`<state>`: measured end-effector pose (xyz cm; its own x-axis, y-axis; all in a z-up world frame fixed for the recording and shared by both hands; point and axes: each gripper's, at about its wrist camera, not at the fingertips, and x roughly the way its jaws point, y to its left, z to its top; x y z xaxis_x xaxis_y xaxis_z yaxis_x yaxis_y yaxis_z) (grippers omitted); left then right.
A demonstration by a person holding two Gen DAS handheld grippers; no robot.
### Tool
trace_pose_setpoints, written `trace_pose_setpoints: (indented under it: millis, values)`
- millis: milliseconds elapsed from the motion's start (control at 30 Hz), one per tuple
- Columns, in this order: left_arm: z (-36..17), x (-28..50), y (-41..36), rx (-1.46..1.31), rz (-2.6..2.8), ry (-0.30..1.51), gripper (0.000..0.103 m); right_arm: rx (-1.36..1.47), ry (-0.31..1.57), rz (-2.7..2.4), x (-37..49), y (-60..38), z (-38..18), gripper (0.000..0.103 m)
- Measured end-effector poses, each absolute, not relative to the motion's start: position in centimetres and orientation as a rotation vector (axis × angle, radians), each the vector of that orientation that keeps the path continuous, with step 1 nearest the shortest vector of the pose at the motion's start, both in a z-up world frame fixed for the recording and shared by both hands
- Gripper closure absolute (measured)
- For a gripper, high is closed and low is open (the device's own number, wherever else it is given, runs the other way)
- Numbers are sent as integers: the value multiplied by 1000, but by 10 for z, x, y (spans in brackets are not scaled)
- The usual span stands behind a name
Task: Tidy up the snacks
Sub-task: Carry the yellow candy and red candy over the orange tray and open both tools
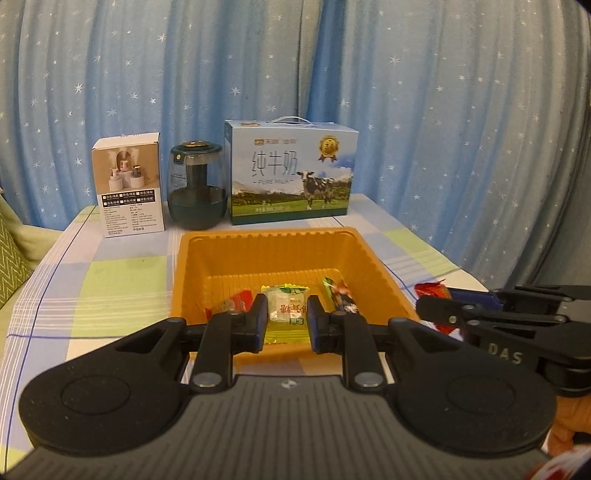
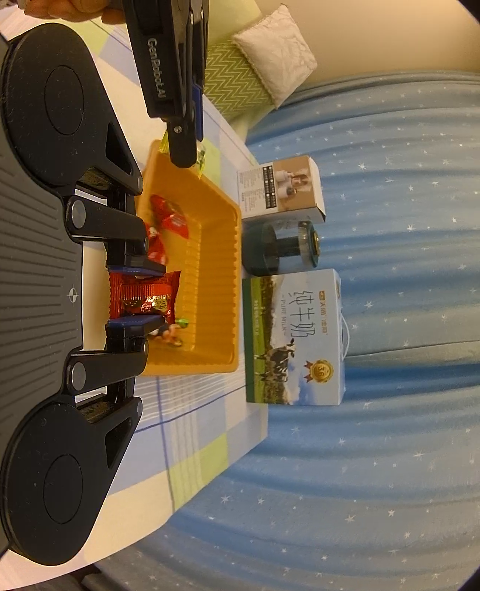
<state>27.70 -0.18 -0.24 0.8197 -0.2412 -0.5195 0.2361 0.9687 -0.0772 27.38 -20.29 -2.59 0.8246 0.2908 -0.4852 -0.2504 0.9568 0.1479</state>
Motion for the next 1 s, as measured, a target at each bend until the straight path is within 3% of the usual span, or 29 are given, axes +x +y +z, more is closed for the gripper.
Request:
trace_pose_setpoints:
  millis: [467,1000]
  values:
    - [-19,336,11,-21,-208,598,83,87,569,289,351,-196,-39,81]
    - [-39,365,13,-43,-207,662,83,70,609,292,376,-188,-55,81]
